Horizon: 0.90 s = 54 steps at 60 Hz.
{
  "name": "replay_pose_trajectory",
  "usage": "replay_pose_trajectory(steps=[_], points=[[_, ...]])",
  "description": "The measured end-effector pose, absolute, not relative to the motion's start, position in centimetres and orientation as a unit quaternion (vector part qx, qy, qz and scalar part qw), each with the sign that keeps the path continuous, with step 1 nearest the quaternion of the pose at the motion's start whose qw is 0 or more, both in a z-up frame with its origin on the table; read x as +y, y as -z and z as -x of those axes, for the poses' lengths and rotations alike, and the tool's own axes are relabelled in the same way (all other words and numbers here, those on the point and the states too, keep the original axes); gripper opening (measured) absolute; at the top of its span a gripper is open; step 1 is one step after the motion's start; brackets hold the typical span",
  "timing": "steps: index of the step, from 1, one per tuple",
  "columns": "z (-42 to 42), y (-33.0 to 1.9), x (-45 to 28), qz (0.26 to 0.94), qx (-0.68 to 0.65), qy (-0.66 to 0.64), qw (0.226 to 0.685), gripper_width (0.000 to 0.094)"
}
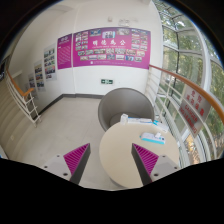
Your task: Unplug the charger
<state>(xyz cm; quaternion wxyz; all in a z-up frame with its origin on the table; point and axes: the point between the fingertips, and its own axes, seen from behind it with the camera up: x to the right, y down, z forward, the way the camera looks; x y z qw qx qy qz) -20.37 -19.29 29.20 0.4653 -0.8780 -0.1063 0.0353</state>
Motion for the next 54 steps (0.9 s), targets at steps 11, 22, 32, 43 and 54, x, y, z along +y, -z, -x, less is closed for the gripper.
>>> replay_pose_trajectory(steps=[11,22,32,43,54], points=[[19.1,-25.0,-18.8,0.887,-0.105,-0.046,0.448,0.086],[12.0,-17.5,-15.3,0.891,-0.065,-0.026,0.448,0.086],[2.5,-12.0,-8.7,0.887,-0.002,0.026,0.461,0.0854],[-4.5,-9.1,2.2,0.861,0.047,0.046,0.505,0.0853],[-7.3,-5.2,11.4,0.86,0.062,0.052,0.504,0.0846]])
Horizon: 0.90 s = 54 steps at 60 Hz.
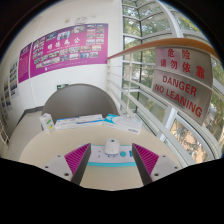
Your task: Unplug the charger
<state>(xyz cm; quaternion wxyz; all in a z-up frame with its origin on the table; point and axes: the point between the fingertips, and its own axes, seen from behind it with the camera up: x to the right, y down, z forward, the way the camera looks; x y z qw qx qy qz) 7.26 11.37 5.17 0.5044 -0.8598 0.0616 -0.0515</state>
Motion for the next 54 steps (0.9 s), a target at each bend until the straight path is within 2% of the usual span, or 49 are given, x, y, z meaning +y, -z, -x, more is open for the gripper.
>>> replay_pose_trajectory(steps=[3,6,8,14,29,35,37,42,50,54], points=[[-7.5,-4.3,13.2,0.857,0.063,0.051,0.509,0.0816],[-7.6,-3.5,14.6,0.857,0.062,0.048,0.509,0.0736],[-7.3,-2.9,15.2,0.858,0.058,0.048,0.507,0.0646],[-8.2,-2.4,16.1,0.856,0.063,0.061,0.51,0.0276],[-8.0,-2.5,16.4,0.851,0.056,0.064,0.518,0.0132],[-7.9,-2.9,16.4,0.85,0.062,0.057,0.519,0.0109],[-7.9,-4.1,16.5,0.844,0.06,0.059,0.529,0.0108],[-7.0,-10.6,17.3,0.804,0.022,0.077,0.589,0.0108],[-6.7,-20.4,17.9,0.768,0.041,0.032,0.639,0.0107],[-9.1,-23.7,17.4,0.751,0.047,0.043,0.657,0.0108]])
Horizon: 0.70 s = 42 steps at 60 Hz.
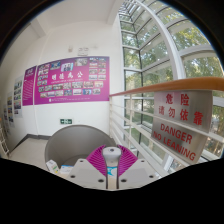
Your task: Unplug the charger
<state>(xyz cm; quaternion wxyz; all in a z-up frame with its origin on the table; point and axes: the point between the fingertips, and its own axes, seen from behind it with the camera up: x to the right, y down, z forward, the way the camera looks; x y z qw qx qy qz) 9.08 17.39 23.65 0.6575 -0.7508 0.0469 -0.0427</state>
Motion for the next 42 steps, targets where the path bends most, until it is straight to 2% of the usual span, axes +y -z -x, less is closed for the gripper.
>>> replay_pose_trajectory(steps=[4,7,21,26,31,36,42], points=[[-12.0,-24.3,17.3,0.747,0.049,0.066,0.659,0.0108],[-14.9,-22.6,17.0,0.756,0.049,0.089,0.646,0.0107],[-22.8,-5.4,14.0,0.861,0.041,0.138,0.488,0.0141],[-23.4,-1.9,12.5,0.881,0.038,0.136,0.452,0.0182],[-23.6,-0.1,11.7,0.89,0.045,0.124,0.437,0.0245],[-23.2,-0.3,11.5,0.89,0.053,0.103,0.441,0.0355],[-23.0,-0.7,10.9,0.89,0.054,0.094,0.443,0.065]])
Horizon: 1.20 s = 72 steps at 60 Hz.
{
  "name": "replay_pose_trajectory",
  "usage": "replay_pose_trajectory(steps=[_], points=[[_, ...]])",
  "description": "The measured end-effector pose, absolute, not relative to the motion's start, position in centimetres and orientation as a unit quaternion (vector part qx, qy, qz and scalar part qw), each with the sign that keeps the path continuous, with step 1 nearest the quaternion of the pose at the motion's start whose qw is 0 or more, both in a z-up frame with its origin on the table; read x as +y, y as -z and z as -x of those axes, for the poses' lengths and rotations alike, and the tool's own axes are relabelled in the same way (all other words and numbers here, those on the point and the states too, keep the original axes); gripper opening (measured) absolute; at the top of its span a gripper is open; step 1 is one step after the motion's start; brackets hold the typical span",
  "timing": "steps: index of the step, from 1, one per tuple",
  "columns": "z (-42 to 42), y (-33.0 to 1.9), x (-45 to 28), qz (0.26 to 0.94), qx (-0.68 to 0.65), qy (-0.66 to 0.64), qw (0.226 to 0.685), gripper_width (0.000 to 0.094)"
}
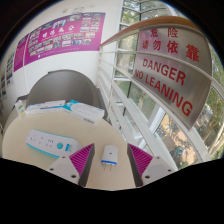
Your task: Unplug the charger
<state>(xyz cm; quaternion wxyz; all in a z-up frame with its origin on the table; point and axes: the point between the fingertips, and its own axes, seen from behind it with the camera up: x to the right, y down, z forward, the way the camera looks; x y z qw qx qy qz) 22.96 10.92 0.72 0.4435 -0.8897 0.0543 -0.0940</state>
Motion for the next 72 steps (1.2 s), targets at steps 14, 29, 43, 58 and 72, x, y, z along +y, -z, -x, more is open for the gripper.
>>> replay_pose_trajectory(steps=[14,29,43,58,72], points=[[-22.2,-5.4,6.7,0.882,0.05,0.103,0.457,0.0853],[-17.9,-14.4,-4.3,0.883,0.049,0.107,0.455,0.0858],[-14.4,-19.1,-14.8,0.883,0.064,0.111,0.452,0.0856],[-12.2,-20.8,-19.5,0.88,0.073,0.109,0.456,0.0853],[-10.8,-21.7,-19.9,0.878,0.066,0.108,0.462,0.0854]])
